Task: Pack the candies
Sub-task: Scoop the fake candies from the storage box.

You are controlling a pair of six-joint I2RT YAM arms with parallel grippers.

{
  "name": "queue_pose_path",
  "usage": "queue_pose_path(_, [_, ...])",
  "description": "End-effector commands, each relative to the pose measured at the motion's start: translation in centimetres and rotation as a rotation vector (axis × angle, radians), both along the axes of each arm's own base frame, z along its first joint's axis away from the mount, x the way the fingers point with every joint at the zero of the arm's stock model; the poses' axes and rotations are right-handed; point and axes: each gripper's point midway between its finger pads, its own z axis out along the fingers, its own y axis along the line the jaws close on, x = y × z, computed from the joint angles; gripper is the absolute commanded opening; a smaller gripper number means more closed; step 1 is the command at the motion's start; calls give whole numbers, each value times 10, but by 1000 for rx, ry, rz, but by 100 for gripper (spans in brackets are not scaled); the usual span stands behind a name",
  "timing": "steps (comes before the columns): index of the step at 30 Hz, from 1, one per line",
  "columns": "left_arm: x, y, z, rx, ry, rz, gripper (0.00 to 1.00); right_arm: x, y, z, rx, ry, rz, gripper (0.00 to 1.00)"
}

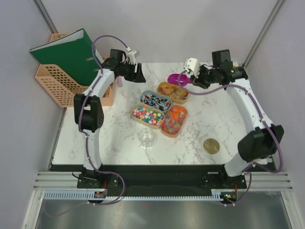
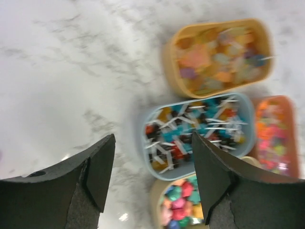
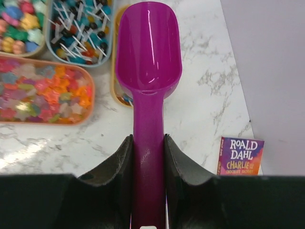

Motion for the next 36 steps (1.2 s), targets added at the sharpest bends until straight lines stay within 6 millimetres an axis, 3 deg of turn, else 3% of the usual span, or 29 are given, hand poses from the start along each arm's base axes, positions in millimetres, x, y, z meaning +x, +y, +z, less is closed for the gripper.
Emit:
queue_pose_path(1, [24, 49, -30, 340, -113, 78, 73, 21, -42, -23, -165, 101, -37, 0])
queue_pose_path(2, [28, 50, -28, 345, -127, 80, 73, 25, -49, -44, -201, 174, -40, 0])
queue_pose_path(4, [38, 49, -33, 344, -142, 96, 73, 40, -61, -38, -236, 157, -53, 0])
queue_pose_path(6, [50, 45, -28, 326, -165, 110, 72, 47, -72, -55, -278, 207, -59, 0])
queue_pose_path(7, [53, 41, -28, 314, -164, 112, 72, 53, -73, -46, -294, 186, -55, 0])
queue_pose_path(8, [60, 37, -31, 305, -168, 111, 71, 52, -76, -60, -324, 238, -45, 0])
queue_pose_path(13, [66, 20, -39, 300, -183, 86, 70, 61, -78, -58, -358, 257, -26, 0])
queue_pose_path(20, [77, -3, -50, 314, -223, 73, 70, 47, -76, -69, -443, 317, 16, 0])
queue_pose_path(22, [80, -15, -61, 314, -222, 62, 69, 44, -74, -72, -450, 333, 17, 0])
queue_pose_path(23, [86, -20, -53, 301, -254, 66, 69, 44, -73, -71, -451, 335, 17, 0])
queue_pose_path(24, [87, -27, -62, 294, -242, 64, 69, 44, -70, -69, -447, 330, 17, 0])
queue_pose_path(29, [99, -44, -54, 259, -298, 52, 66, 46, -64, -65, -430, 323, -6, 0])
queue_pose_path(36, [92, -62, -65, 217, -262, 41, 58, 39, -64, -69, -429, 357, -47, 0])
